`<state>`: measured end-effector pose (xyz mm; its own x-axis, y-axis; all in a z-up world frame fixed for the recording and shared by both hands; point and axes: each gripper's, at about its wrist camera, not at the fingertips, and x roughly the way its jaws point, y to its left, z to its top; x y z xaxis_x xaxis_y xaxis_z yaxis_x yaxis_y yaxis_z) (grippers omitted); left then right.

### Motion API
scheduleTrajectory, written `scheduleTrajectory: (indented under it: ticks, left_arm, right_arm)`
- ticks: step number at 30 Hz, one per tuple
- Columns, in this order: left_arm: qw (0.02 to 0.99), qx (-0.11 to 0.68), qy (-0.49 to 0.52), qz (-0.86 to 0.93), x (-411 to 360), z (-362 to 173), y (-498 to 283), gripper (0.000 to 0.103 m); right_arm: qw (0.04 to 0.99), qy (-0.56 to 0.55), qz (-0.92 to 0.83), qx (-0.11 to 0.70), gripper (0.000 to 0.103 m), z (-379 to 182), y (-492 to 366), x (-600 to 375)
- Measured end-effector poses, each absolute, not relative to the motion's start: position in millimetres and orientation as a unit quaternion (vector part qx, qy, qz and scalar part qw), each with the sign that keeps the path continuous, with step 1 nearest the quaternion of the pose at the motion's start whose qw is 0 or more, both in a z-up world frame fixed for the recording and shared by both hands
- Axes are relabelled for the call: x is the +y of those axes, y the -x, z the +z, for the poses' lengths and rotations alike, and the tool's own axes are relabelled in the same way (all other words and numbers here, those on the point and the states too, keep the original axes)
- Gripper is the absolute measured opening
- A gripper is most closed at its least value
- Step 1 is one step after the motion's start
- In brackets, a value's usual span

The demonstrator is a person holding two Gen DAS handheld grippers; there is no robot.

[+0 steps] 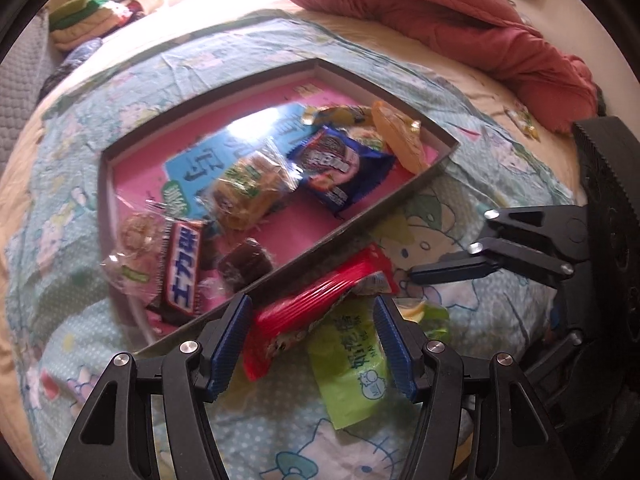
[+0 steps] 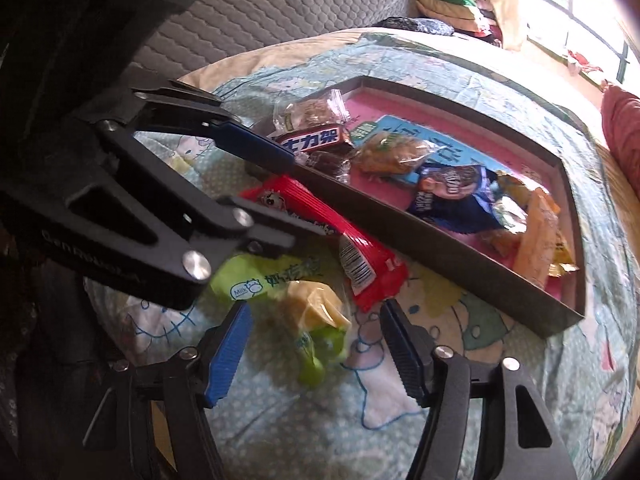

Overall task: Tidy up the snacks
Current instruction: 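Grasp the red wafer bar with the left tool while the right tool grasps the green-label candy bag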

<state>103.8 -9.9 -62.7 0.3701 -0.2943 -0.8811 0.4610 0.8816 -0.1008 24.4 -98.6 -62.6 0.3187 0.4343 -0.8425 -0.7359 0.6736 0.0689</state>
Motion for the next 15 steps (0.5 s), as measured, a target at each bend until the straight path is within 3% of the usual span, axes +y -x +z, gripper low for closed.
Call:
scheduleTrajectory:
  ticks: [4, 8, 15]
  left_arm:
    - [0.818, 0.519, -0.090, -0.232, -12.7, -72.6, -105.9, 0.065]
    - [0.811, 0.527, -0.086, -0.239, -13.1, -82.4, -108.5, 0.061]
    - [0.808, 0.532, -0.097, -0.233, -17.5, -95.7, -111.4, 0.045]
  right_arm:
    - [0.783, 0.182, 0.382, 0.457, 0.043, -72.0, -23.6, -89.8]
    - [0.772, 0.182, 0.402, 0.457, 0.042, -72.8, -18.9, -84.7]
    - [0.755, 0.186, 0.428, 0.461, 0.042, -74.4, -6.6, -75.9]
